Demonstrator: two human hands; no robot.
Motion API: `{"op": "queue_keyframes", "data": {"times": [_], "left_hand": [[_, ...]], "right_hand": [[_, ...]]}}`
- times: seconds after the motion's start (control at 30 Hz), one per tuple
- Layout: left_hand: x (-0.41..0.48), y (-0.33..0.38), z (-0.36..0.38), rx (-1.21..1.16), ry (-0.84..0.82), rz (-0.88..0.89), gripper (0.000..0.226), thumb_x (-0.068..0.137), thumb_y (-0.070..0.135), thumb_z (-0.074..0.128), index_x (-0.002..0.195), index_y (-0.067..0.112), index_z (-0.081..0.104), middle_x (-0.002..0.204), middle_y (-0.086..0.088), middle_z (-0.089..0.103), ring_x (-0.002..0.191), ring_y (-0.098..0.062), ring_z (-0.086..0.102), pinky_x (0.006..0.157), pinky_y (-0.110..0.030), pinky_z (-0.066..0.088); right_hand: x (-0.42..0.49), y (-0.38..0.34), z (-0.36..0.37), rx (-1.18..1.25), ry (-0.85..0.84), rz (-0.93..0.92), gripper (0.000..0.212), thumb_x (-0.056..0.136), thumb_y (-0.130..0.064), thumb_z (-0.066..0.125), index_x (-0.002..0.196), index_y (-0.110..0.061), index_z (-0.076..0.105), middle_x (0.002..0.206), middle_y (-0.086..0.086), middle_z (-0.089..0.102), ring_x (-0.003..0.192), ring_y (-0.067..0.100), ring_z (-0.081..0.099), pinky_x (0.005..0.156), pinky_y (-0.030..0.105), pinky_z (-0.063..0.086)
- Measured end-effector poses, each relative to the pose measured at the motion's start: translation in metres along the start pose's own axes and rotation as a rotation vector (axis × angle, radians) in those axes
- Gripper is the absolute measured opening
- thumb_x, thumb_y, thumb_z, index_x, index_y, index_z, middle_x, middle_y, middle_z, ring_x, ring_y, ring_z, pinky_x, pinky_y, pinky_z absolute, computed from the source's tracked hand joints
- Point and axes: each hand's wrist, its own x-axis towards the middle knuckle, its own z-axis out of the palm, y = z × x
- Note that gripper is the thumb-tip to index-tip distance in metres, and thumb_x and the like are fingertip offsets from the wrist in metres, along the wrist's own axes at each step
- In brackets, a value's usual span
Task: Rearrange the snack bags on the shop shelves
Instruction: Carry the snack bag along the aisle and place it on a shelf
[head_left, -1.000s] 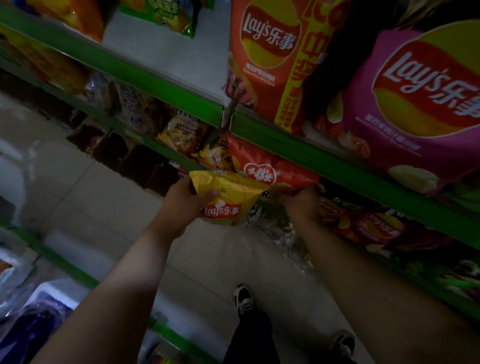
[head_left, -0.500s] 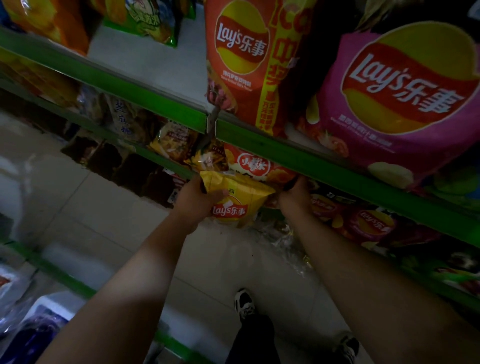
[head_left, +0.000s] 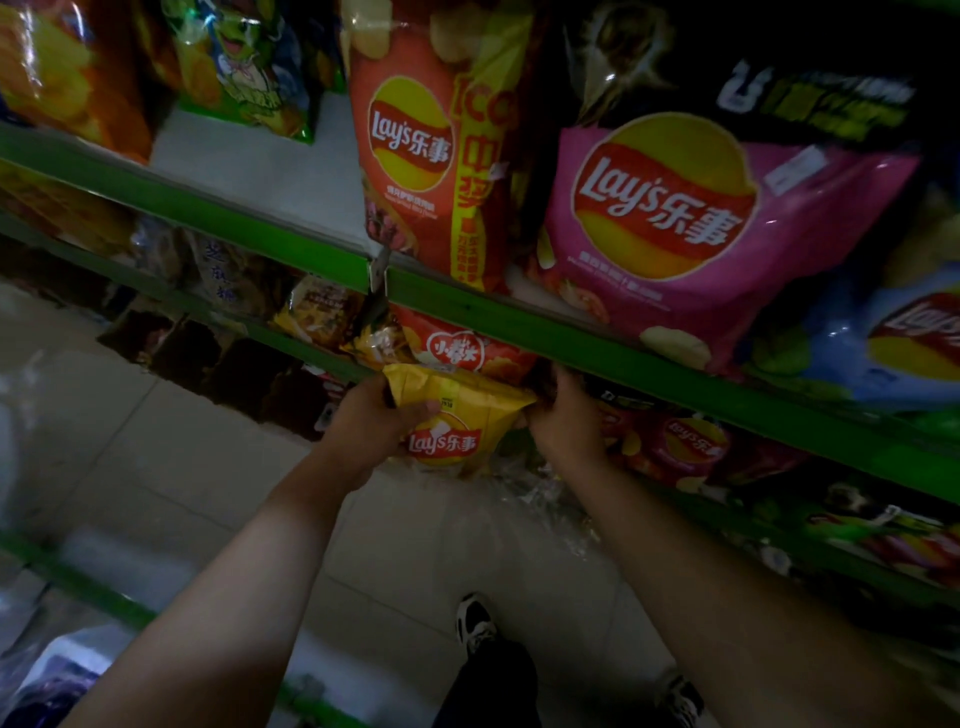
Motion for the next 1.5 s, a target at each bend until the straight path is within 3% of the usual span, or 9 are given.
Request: {"op": "queue_keyframes", "data": {"times": [0.2, 0.3, 0.37, 0.5, 0.63, 0.87, 1.1, 1.23, 1.5], "left_hand": [[-0.018, 0.01, 0.026, 0.074, -0.039, -0.009, 0.03, 0.083, 0.02, 0.077, 0.111, 0.017, 0.067, 0.1, -0.005, 0.076, 0.086, -0.028, 0.074, 0.068, -0.062, 0.058], [-0.031, 0.013, 0.049, 0.047, -0.086, -0.037, 0.034, 0.082, 0.02, 0.077, 0.114, 0.019, 0.065, 0.105, -0.006, 0.075, 0.091, -0.029, 0.074, 0.075, -0.063, 0.057], [-0.041, 0.02, 0.071, 0.017, -0.13, -0.034, 0.036, 0.083, 0.02, 0.076, 0.117, 0.021, 0.063, 0.107, -0.006, 0.075, 0.093, -0.029, 0.073, 0.076, -0.063, 0.056], [-0.064, 0.038, 0.122, 0.041, -0.243, 0.03, 0.049, 0.081, 0.023, 0.075, 0.126, 0.022, 0.054, 0.114, -0.007, 0.072, 0.094, -0.027, 0.073, 0.072, -0.05, 0.06], [-0.09, 0.058, 0.182, 0.257, -0.369, 0.155, 0.054, 0.071, 0.019, 0.087, 0.112, 0.031, 0.054, 0.095, 0.014, 0.074, 0.086, -0.001, 0.071, 0.064, -0.02, 0.056], [-0.102, 0.039, 0.327, 0.681, -0.706, 0.223, 0.059, 0.072, 0.014, 0.085, 0.125, 0.008, 0.059, 0.118, -0.014, 0.067, 0.105, -0.015, 0.067, 0.088, -0.033, 0.054], [-0.082, -0.01, 0.474, 0.958, -0.41, 0.329, 0.068, 0.083, 0.036, 0.073, 0.14, 0.01, 0.046, 0.136, -0.012, 0.053, 0.126, -0.033, 0.051, 0.102, -0.035, 0.044], [-0.072, -0.024, 0.513, 1.279, -0.241, 0.343, 0.076, 0.087, 0.053, 0.061, 0.143, 0.005, 0.04, 0.144, -0.018, 0.043, 0.133, -0.034, 0.04, 0.103, -0.04, 0.043], [-0.073, -0.035, 0.525, 1.336, -0.096, 0.307, 0.079, 0.087, 0.037, 0.066, 0.15, 0.006, 0.028, 0.156, -0.022, 0.022, 0.143, -0.038, 0.02, 0.109, -0.047, 0.037]], "right_hand": [[-0.05, 0.014, -0.035, 0.4, -0.266, 0.158, 0.013, 0.093, -0.047, 0.056, 0.103, -0.042, 0.061, 0.111, -0.017, 0.06, 0.105, 0.005, 0.06, 0.083, 0.009, 0.047], [-0.068, 0.027, -0.048, 0.378, -0.475, 0.134, 0.087, 0.07, -0.043, 0.084, 0.143, -0.032, 0.036, 0.128, -0.019, 0.051, 0.114, 0.001, 0.054, 0.09, 0.017, 0.051], [-0.073, 0.033, -0.063, 0.359, -0.438, 0.087, 0.101, 0.066, -0.029, 0.089, 0.145, -0.03, 0.027, 0.122, -0.023, 0.049, 0.112, -0.005, 0.054, 0.081, 0.01, 0.051], [-0.083, 0.049, -0.119, 0.331, -0.228, 0.036, 0.093, 0.07, -0.023, 0.087, 0.145, -0.026, 0.031, 0.138, -0.003, 0.052, 0.126, 0.018, 0.053, 0.1, 0.04, 0.05], [-0.111, 0.082, -0.207, 0.311, -0.116, 0.049, 0.071, 0.07, -0.035, 0.085, 0.127, -0.042, 0.043, 0.124, -0.015, 0.061, 0.116, 0.006, 0.059, 0.096, 0.029, 0.05], [-0.189, 0.162, -0.363, 0.374, 0.046, 0.121, 0.059, 0.069, -0.025, 0.087, 0.116, -0.038, 0.053, 0.112, -0.019, 0.069, 0.103, -0.003, 0.065, 0.083, 0.023, 0.055], [-0.243, 0.276, -0.442, 0.487, 0.17, 0.287, 0.065, 0.077, 0.001, 0.077, 0.133, -0.019, 0.05, 0.122, 0.003, 0.067, 0.107, 0.016, 0.067, 0.085, 0.033, 0.057], [-0.252, 0.317, -0.463, 0.455, 0.253, 0.332, 0.056, 0.078, 0.002, 0.076, 0.115, -0.034, 0.056, 0.103, -0.018, 0.066, 0.088, -0.008, 0.064, 0.06, 0.009, 0.052], [-0.256, 0.356, -0.49, 0.495, 0.233, 0.314, 0.059, 0.077, -0.001, 0.079, 0.122, -0.03, 0.055, 0.108, -0.017, 0.066, 0.083, -0.014, 0.065, 0.061, 0.008, 0.052]]}}
